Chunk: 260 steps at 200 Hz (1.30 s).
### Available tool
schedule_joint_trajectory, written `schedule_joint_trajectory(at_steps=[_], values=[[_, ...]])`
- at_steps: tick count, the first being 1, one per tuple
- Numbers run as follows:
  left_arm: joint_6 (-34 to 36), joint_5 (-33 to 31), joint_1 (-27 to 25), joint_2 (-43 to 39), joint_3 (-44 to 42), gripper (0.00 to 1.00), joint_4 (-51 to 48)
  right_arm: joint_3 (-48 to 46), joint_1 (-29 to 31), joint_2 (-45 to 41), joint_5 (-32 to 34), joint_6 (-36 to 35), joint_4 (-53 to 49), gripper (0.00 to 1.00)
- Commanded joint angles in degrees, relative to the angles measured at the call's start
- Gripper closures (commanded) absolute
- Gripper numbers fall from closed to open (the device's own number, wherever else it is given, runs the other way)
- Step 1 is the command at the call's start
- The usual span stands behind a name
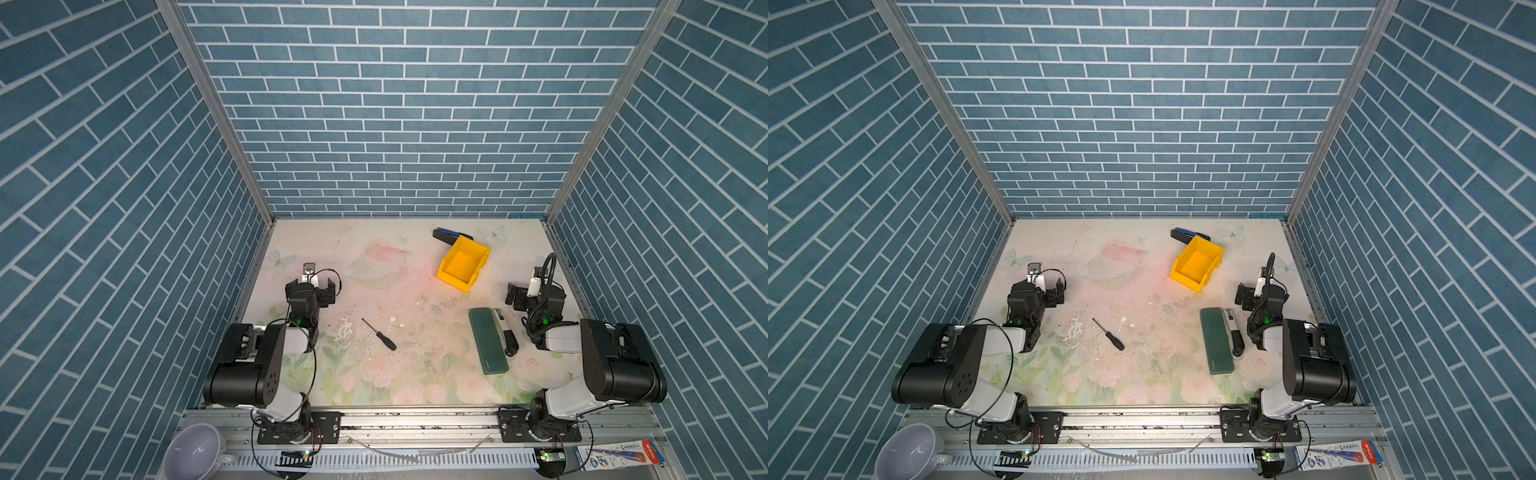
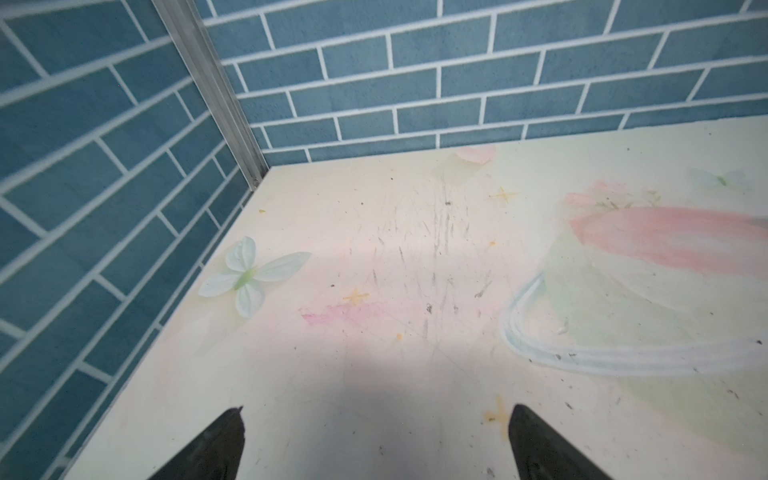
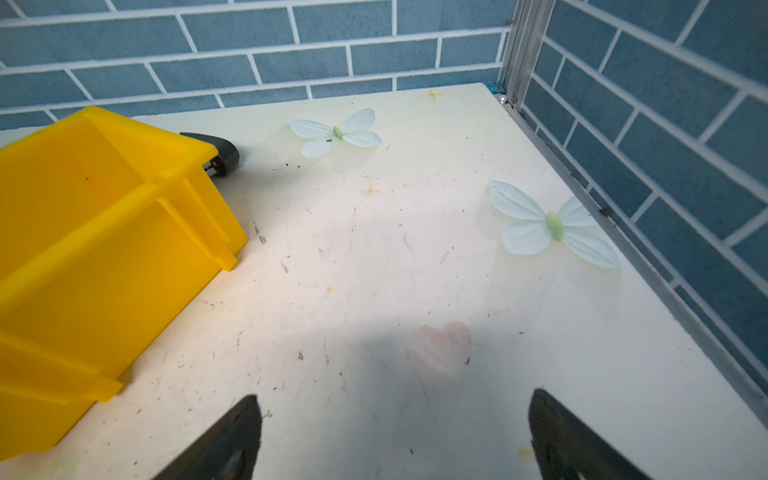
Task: Put the screwdriver in the bin
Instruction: 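Reach the left gripper toward the screwdriver while the right arm moves toward the yellow bin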
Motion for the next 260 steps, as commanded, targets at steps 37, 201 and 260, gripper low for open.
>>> schedule_joint_trajectory(at_steps=[37,201,260], values=[[-6.4,-8.4,-4.6,-16.2,8.2,0.00,-29.2,2.1,1.3,-14.3,-1.6,-0.4,-13.0,0.01],[-63.6,-9.2,-35.7,-8.0,26.6,0.02,-78.4,16.1,38.1,-20.6,-9.4,-8.2,-43.6,0.01],[-76.3,-5.8,-38.8,5.2,33.1,0.23,-85.1,15.9,46.3,-17.2,-6.2,-7.3,-40.6,0.01]])
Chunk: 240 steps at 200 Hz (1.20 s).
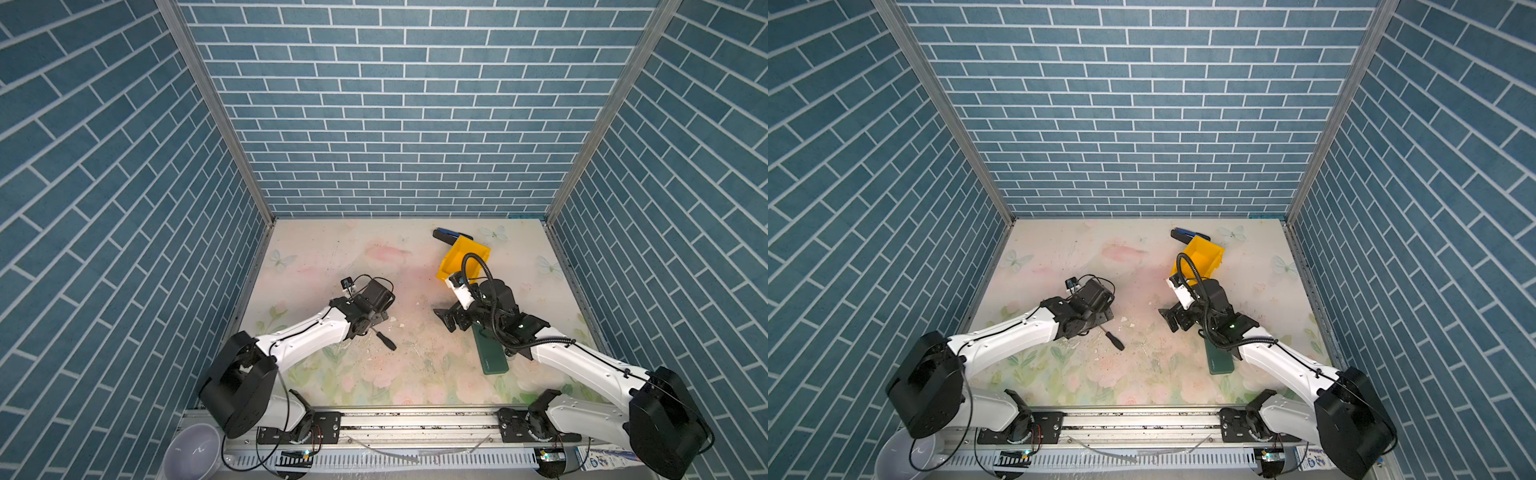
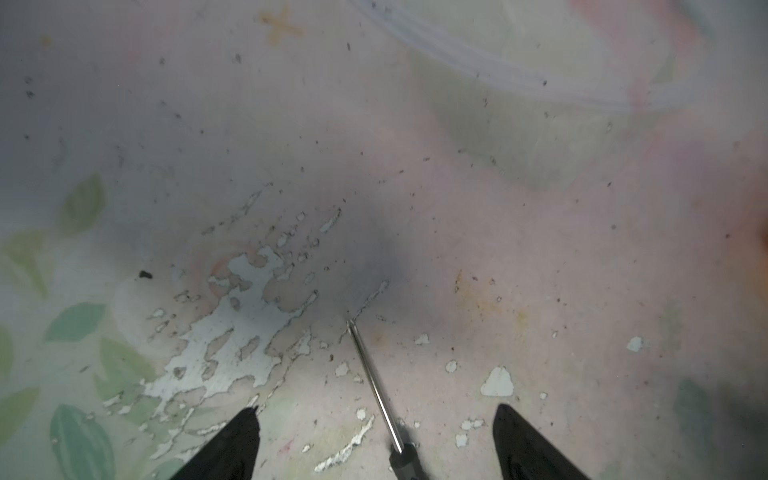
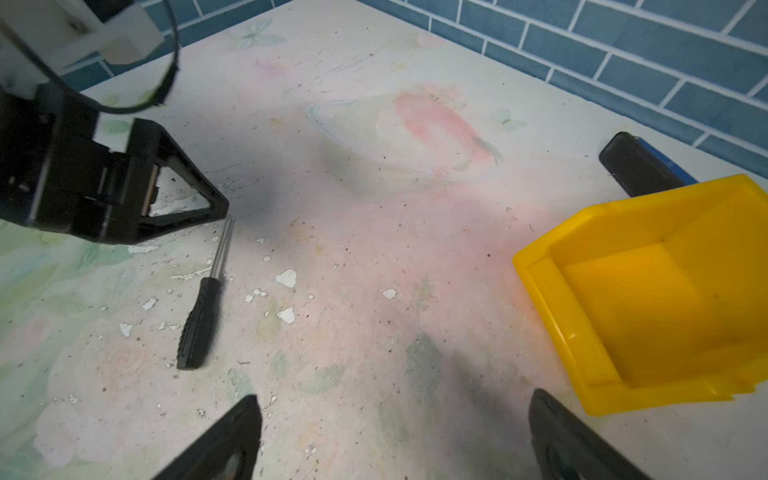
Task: Put the screwdriver in the bin
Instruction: 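Reach the left gripper toward the screwdriver while the right arm moves toward the yellow bin, then close the left gripper on the screwdriver shaft and lift it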
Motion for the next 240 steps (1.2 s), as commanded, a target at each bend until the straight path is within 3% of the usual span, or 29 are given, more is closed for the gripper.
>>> schedule_joint_trajectory(at_steps=[1,61,189,220,240], values=[[-7.2,1.1,-0.7,3.4,3.8,0.24,-6.8,1.9,2.5,0.6,1.3,-1.2,0.4,0.01],[-8.0,1.0,-0.6,13.4,11.9,0.53,-15.2,0.4,3.9,-1.0,3.0,-0.5,-0.4,0.01],[-9.8,4.7,0.5,17.2,7.9,0.75,-7.6,-0.3,4.0,-1.8,5.8,-1.2,-1.1,0.01],[-9.8,5.3,0.7,17.1,6.8,0.92,-6.4,0.1,4.0,-1.4,5.7,-1.2,-1.1,0.01],[-9.8,4.9,0.7,16.5,6.6,0.96,-6.6,0.2,3.9,-1.4,6.2,-1.5,-1.1,0.01]])
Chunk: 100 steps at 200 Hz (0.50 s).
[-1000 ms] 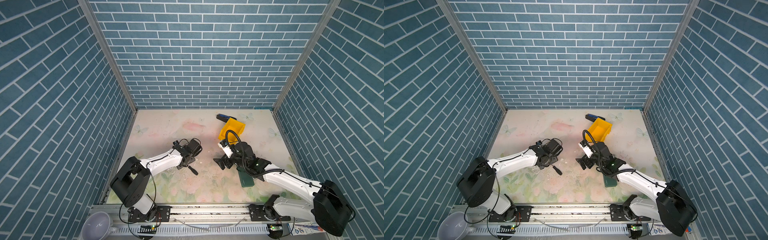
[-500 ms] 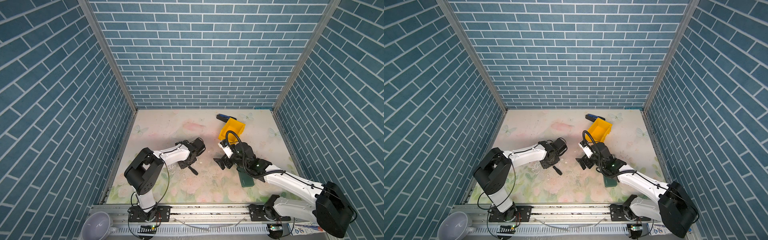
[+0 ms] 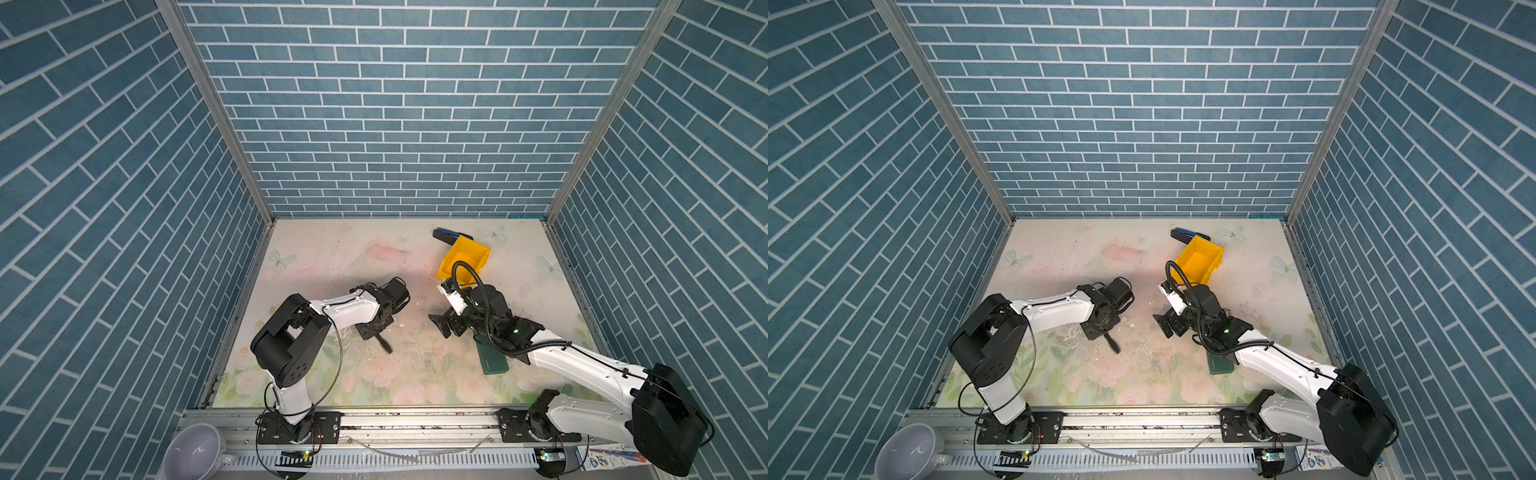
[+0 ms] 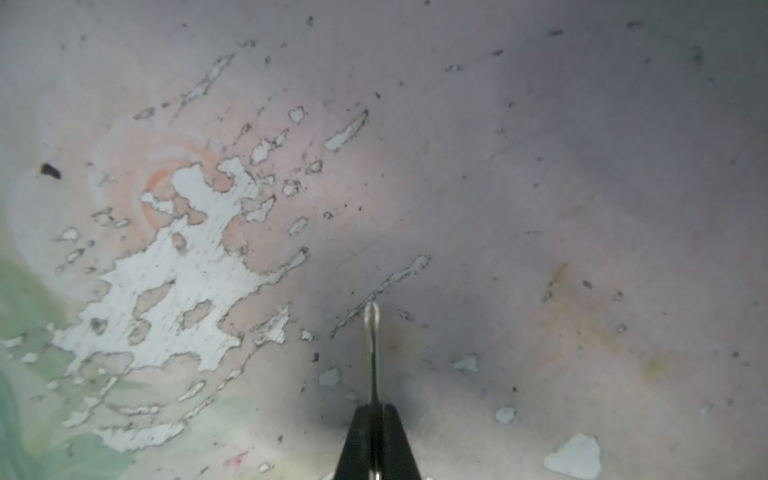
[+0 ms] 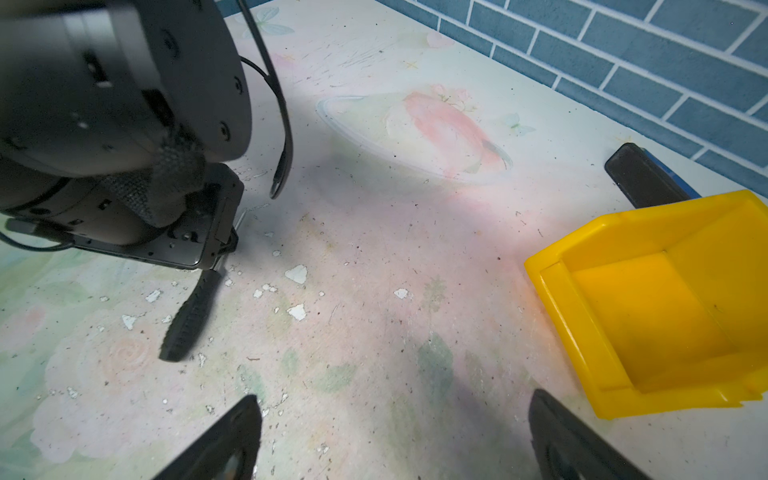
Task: Put the screwdriver in the bin
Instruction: 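Close the left gripper on the screwdriver shaft and lift it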
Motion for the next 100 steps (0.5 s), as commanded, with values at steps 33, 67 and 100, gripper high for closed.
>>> schedule_joint_trajectory(at_steps=[33,67,100], values=[[0.2,-1.1,0.4,-1.3,-2.0,1.00,-1.2,0.3,0.2,-0.8,1.2,-1.0,-0.6,0.01],[4.0,-5.3,0.4,-5.4,0.2,1.00,-2.4,2.5,0.1,-1.5,2.5,2.5,-3.1,0.01],[11.0,-8.7,0.5,-8.7,4.0,1.00,-0.8,6.0,-0.5,-0.8,4.0,5.3,-6.8,0.01]])
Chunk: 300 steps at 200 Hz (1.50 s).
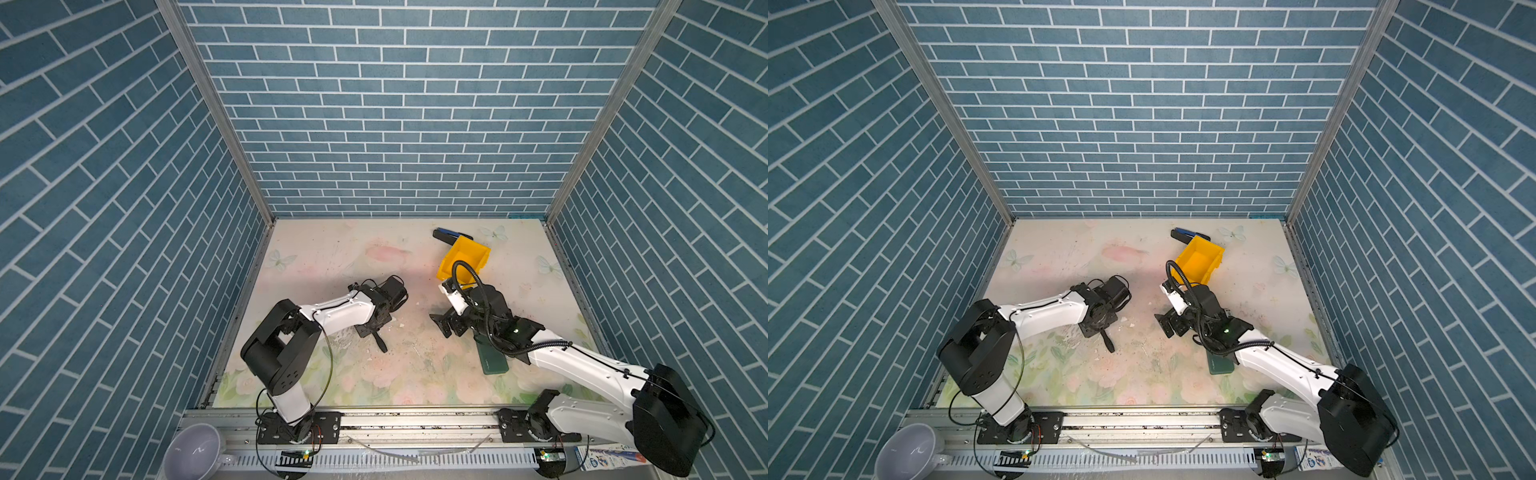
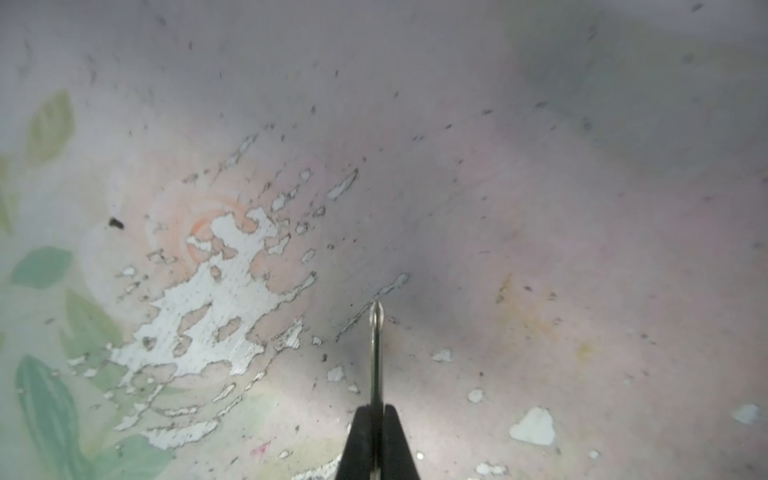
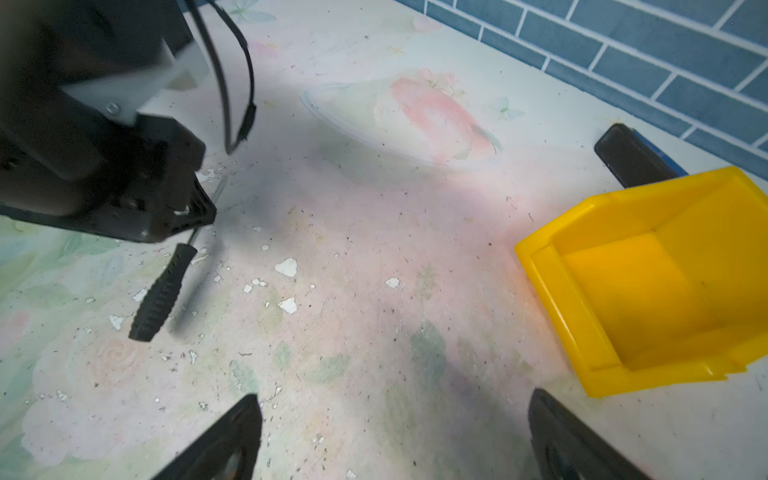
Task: Put the screwdriver in the bin
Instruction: 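Close the left gripper on the screwdriver shaft and lift it, then bring the screwdriver toward the right gripper and grasp its handle with the right gripper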
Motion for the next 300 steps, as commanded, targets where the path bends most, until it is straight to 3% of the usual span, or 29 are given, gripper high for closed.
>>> schedule_joint_trajectory(at_steps=[1,32,60,92,139,167,221,245,300], values=[[6.4,-4.5,0.4,-2.8,3.6,1.00,0.1,4.7,-0.5,-0.7,1.8,3.2,-3.3,0.01],[15.7,-3.5,0.6,-6.2,4.5,1.00,7.2,4.7,-2.9,-1.6,-3.4,6.1,0.2,0.01],[24.1,1.6,1.0,-11.0,-0.2,1.00,23.1,4.6,-7.6,-1.5,-17.0,13.3,5.4,0.01],[31.2,12.4,3.1,-15.1,-6.5,1.00,44.1,3.6,-11.1,-0.9,-28.8,22.2,14.1,0.02],[38.6,30.8,6.4,-16.1,-6.5,1.00,56.6,0.8,-13.8,1.4,-36.9,35.6,31.2,0.05],[37.7,39.1,6.5,-14.3,-5.5,1.00,63.6,0.9,-14.4,4.0,-39.7,39.9,37.9,0.07],[30.5,48.7,6.3,-10.2,-5.7,1.00,78.7,2.3,-15.0,9.0,-41.3,44.4,42.4,0.19],[29.2,51.6,6.1,-8.7,-5.2,1.00,81.2,3.1,-15.1,10.4,-42.8,45.5,43.5,0.32],[31.0,50.6,5.8,-9.8,-5.2,1.00,78.1,3.1,-15.4,11.5,-44.4,45.5,43.1,0.60]])
